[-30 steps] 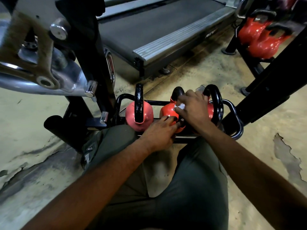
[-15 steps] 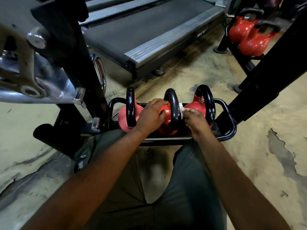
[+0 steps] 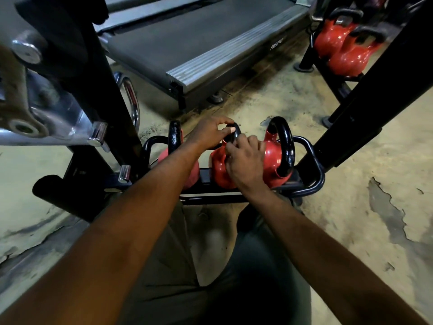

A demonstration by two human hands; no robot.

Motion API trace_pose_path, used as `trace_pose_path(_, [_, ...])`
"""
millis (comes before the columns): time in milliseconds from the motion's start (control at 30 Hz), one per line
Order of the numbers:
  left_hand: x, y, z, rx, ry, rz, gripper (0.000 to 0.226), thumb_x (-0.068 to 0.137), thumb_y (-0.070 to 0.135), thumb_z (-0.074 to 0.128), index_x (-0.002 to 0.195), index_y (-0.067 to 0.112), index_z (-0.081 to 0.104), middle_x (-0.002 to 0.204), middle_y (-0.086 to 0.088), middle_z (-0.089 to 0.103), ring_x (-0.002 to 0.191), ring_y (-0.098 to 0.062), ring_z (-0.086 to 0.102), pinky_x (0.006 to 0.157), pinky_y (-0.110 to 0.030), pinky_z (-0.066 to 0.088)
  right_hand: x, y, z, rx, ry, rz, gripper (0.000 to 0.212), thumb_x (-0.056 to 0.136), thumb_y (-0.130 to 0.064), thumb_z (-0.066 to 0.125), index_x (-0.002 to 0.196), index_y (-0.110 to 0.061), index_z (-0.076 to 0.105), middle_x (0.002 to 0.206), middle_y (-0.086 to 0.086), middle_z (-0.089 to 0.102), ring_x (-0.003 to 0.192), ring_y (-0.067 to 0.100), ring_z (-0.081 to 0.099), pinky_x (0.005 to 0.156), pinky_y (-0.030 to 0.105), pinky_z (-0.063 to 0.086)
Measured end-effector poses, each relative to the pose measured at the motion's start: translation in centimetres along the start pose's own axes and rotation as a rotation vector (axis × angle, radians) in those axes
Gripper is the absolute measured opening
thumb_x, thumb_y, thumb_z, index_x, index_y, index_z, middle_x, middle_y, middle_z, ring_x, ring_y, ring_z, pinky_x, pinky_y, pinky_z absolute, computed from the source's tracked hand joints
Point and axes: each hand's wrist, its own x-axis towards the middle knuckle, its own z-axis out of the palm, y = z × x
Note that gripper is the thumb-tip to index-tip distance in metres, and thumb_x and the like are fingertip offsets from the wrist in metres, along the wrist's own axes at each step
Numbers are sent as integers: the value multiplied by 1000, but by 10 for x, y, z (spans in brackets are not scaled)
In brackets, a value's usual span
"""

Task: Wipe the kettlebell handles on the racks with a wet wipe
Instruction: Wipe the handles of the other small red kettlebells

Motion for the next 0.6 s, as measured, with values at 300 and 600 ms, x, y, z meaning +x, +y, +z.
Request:
trace_pose_path(300, [2,9,0,56,-128,153,38,82,42,76,113,21,73,115,4,71,106,-9,64,97,-36,50,-55,18,-10,601,108,262,9,86,-24,73,85,-17,68,93,-1,60,89,14,56,80,29,44])
trace_pose_path(600, [1,15,6,105,-127,165,38,85,38,74,118,19,71,123,3,68,111,-7,60,88,-18,39,-11,37,-16,1535,-334,1113,23,100,-8,44,86,-18,60,70,-1,70,66,15,64,65,27,50])
